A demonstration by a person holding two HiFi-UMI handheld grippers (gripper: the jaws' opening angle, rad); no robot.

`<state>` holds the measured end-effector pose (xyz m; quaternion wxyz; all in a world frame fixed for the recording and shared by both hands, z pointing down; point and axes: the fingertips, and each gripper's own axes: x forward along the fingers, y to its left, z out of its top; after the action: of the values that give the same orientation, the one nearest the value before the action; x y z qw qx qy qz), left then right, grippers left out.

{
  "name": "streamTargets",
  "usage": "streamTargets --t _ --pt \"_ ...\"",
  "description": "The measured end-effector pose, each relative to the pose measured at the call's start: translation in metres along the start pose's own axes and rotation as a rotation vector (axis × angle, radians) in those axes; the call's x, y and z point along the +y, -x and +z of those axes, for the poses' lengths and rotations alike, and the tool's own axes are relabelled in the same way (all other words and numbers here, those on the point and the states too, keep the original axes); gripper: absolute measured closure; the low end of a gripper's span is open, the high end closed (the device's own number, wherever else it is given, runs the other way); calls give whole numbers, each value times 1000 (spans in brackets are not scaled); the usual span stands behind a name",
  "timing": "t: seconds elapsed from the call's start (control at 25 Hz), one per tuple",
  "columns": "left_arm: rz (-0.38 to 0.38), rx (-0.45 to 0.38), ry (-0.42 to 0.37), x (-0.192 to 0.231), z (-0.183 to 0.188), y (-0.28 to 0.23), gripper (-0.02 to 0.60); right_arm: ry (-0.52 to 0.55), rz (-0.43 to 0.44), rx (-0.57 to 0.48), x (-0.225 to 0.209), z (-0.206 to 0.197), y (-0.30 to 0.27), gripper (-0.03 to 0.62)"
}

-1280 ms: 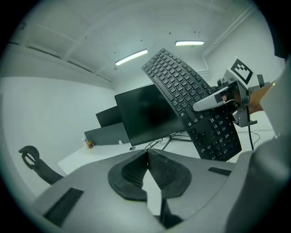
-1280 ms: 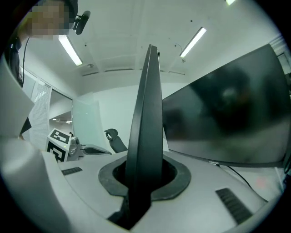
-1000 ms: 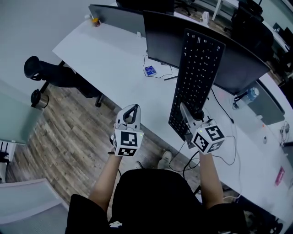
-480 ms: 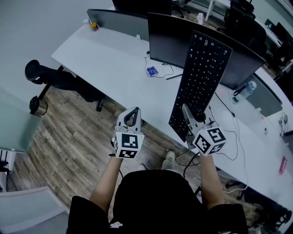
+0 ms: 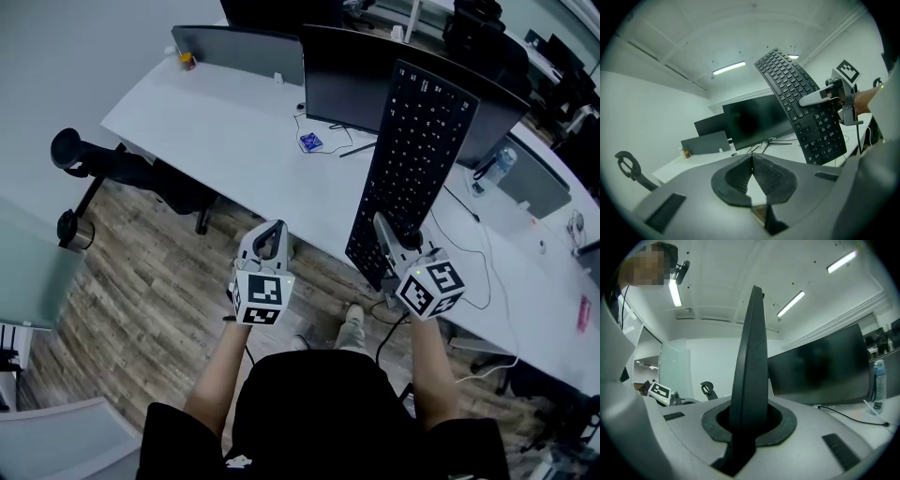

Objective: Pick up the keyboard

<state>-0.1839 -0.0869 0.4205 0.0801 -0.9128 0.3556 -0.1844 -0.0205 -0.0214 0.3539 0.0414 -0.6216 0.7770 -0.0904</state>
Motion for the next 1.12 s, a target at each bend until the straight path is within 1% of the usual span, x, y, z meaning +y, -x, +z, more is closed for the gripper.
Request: streamTargets --t 0.16,0.48,0.88,1.0,1.12 --pt "-33 -13 -1 7 8 8 572 -9 -29 0 13 9 4 525" --pt "-81 -26 19 12 13 13 572 -6 -76 10 20 13 8 525" --pt "-127 -53 38 11 19 14 572 -1 -118 11 28 19 11 525" --pt "-135 -52 47 14 17 12 572 0 -124 9 32 20 10 525" --pt "-132 -60 55 17 23 14 572 2 -131 13 33 21 12 525"
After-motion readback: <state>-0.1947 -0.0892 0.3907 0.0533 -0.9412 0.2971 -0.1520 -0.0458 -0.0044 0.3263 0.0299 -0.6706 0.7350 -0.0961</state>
